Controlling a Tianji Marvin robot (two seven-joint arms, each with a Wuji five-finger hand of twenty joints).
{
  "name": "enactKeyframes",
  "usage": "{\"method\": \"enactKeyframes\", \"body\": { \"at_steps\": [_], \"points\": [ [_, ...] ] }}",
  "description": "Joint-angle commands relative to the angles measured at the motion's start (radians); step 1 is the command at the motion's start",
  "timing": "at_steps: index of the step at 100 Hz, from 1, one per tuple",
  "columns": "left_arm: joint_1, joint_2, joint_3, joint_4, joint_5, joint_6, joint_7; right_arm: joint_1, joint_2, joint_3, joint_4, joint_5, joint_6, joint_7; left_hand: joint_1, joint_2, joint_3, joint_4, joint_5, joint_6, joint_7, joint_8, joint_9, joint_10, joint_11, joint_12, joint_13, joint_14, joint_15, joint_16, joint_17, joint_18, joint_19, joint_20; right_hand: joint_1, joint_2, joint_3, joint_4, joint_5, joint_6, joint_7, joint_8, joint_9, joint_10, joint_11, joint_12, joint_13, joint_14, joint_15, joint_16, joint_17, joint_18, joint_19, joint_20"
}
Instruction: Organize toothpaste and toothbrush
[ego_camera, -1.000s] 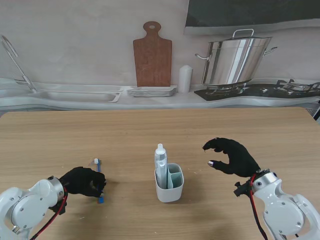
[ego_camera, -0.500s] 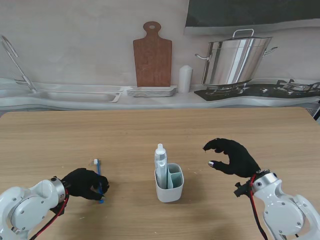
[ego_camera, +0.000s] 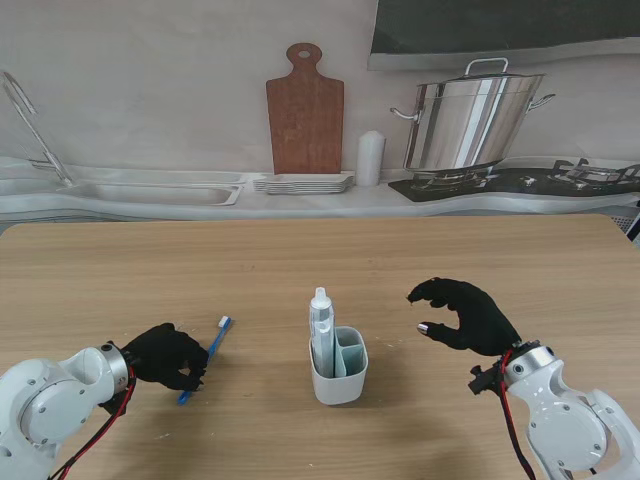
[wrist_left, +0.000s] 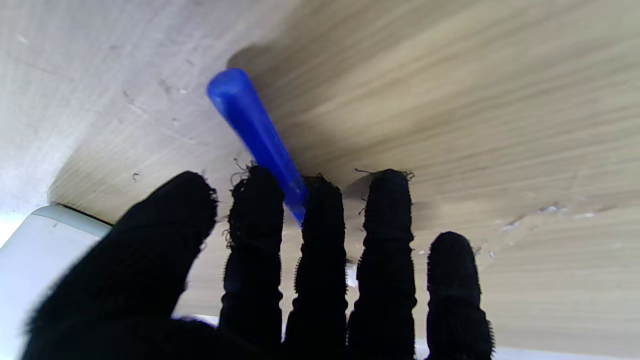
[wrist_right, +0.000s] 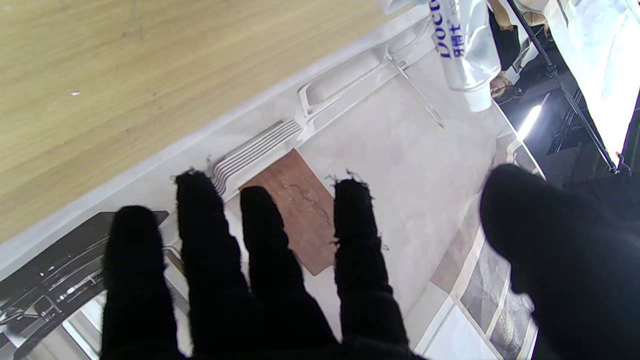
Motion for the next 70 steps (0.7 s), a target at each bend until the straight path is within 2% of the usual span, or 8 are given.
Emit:
{"method": "enactKeyframes", "body": {
  "at_steps": [1,15,22,26,34,43,55,70],
  "points": [
    [0.002,0.001,-0.001,0.048,0.022,-0.004,-0.018,-0.004,-0.003,-0.003,0.001,-0.002,0.002,0.014,-0.041,-0.028,0.023,-0.031,0.023,-0.005,0.022,-0.003,-0.071,0.017,-0.160,-0.139,-0.149,0.003,-0.251,-0.244,-0.036,-0.018,-0.028,-0.034,-0.040,-0.006,0.007,-0.032,0.027,-0.019,0.006,0.006,0.002,-0.003,0.006,-0.003,0.005,-0.026,0.000,0.019,0.000,0.008,0.006,0.000],
    [-0.015,0.000,-0.008,0.084,0.053,-0.016,0.021,-0.001,-0.003,-0.005,0.003,-0.001,0.005,0.017,-0.034,-0.086,0.070,-0.060,-0.033,-0.049,0.016,-0.004,-0.206,0.009,-0.185,-0.153,-0.302,-0.010,-0.286,-0.292,-0.136,-0.024,-0.101,-0.110,-0.040,-0.007,0.008,-0.032,0.033,-0.019,0.007,0.007,0.006,-0.003,0.008,-0.003,0.006,-0.027,0.000,0.019,0.001,0.008,0.007,0.000],
    [-0.008,-0.006,-0.015,0.084,0.056,-0.003,0.052,0.000,-0.002,-0.006,0.003,0.001,0.007,0.020,-0.037,-0.112,0.100,-0.075,-0.134,-0.068,-0.026,0.061,-0.285,0.070,-0.178,-0.137,-0.360,0.026,-0.254,-0.252,-0.157,0.015,-0.087,-0.092,-0.040,-0.006,0.008,-0.032,0.033,-0.019,0.006,0.006,0.007,-0.001,0.008,-0.003,0.007,-0.026,0.000,0.019,0.001,0.009,0.006,0.000],
    [0.000,-0.010,-0.019,0.078,0.049,0.014,0.068,0.000,-0.002,-0.007,0.003,0.001,0.007,0.020,-0.053,-0.091,0.102,-0.054,-0.215,-0.056,-0.079,0.130,-0.316,0.096,-0.167,-0.117,-0.373,0.057,-0.225,-0.195,-0.158,0.030,-0.059,-0.035,-0.040,-0.006,0.008,-0.032,0.034,-0.019,0.006,0.006,0.009,-0.002,0.009,-0.003,0.009,-0.025,0.001,0.020,0.001,0.010,0.007,0.000],
    [0.025,-0.017,-0.029,0.051,0.047,0.049,0.087,0.002,-0.003,-0.008,0.005,0.001,0.008,0.019,-0.095,0.007,0.042,0.052,-0.363,-0.020,-0.178,0.195,-0.297,0.116,-0.123,-0.060,-0.330,0.072,-0.146,-0.082,-0.124,0.026,0.019,0.082,-0.040,-0.007,0.007,-0.032,0.035,-0.019,0.007,0.006,0.012,-0.002,0.010,-0.002,0.014,-0.025,0.003,0.022,0.002,0.011,0.007,0.001],
    [0.052,-0.022,-0.038,0.014,0.068,0.083,0.099,0.004,-0.003,-0.009,0.007,0.003,0.008,0.019,-0.099,-0.002,0.015,0.078,-0.461,0.027,-0.249,0.179,-0.226,0.109,-0.046,0.023,-0.239,0.073,-0.009,0.073,-0.052,0.004,0.147,0.194,-0.041,-0.006,0.007,-0.032,0.034,-0.019,0.007,0.007,0.014,-0.002,0.011,-0.002,0.017,-0.026,0.005,0.023,0.002,0.012,0.007,0.001],
    [0.080,-0.025,-0.037,-0.029,0.091,0.135,0.097,0.005,-0.003,-0.010,0.009,0.003,0.006,0.019,-0.111,0.026,-0.046,0.090,-0.460,0.115,-0.287,0.153,-0.084,0.102,0.047,0.108,-0.054,0.077,0.194,0.266,0.117,-0.033,0.343,0.300,-0.041,-0.005,0.006,-0.032,0.036,-0.016,0.007,0.007,0.018,0.000,0.012,-0.002,0.022,-0.026,0.007,0.025,0.003,0.012,0.008,0.001],
    [0.114,-0.031,-0.026,-0.083,0.102,0.223,0.088,0.004,-0.003,-0.008,0.010,0.002,0.007,0.016,-0.125,0.051,-0.101,0.121,-0.384,0.239,-0.296,0.108,0.069,0.115,0.118,0.139,0.126,0.094,0.344,0.336,0.316,-0.056,0.529,0.305,-0.041,-0.005,0.006,-0.032,0.037,-0.014,0.007,0.006,0.024,0.001,0.012,-0.002,0.028,-0.026,0.008,0.027,0.003,0.014,0.008,0.001]
  ]
}}
